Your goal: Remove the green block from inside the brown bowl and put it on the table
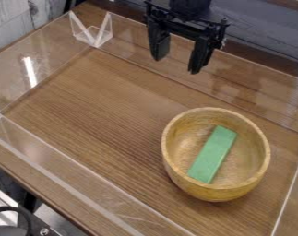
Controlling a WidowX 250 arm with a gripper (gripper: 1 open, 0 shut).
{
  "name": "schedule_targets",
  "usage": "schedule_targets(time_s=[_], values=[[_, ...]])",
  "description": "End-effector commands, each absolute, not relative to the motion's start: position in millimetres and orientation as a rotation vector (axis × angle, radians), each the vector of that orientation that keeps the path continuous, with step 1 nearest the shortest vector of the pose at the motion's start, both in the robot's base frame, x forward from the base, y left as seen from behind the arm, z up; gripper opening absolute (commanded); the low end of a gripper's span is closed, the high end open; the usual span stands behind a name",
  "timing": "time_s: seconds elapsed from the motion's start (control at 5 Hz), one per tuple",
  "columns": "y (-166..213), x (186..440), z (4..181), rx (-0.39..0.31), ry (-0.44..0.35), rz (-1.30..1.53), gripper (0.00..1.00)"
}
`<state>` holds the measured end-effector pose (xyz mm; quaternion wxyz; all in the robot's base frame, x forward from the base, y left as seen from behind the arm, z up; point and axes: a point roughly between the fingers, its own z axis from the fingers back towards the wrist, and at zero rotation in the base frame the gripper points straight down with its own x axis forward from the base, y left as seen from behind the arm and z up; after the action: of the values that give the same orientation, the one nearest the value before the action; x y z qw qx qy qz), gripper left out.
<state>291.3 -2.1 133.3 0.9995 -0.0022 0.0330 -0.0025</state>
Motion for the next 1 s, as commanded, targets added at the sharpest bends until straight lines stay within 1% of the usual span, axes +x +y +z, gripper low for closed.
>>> schedule_targets(time_s=[0.0, 0.2, 0.4, 0.8], values=[[-15.7, 284.1, 125.5, -0.011, 0.074, -0.024, 1.00], [-37.6, 267.5, 108.8, -0.021, 0.094, -0.052, 1.00], [-61.4, 256.3, 97.7, -0.030, 0.071, -0.085, 1.00], [-90.4, 247.6, 79.2, -0.050, 0.017, -0.115, 1.00]])
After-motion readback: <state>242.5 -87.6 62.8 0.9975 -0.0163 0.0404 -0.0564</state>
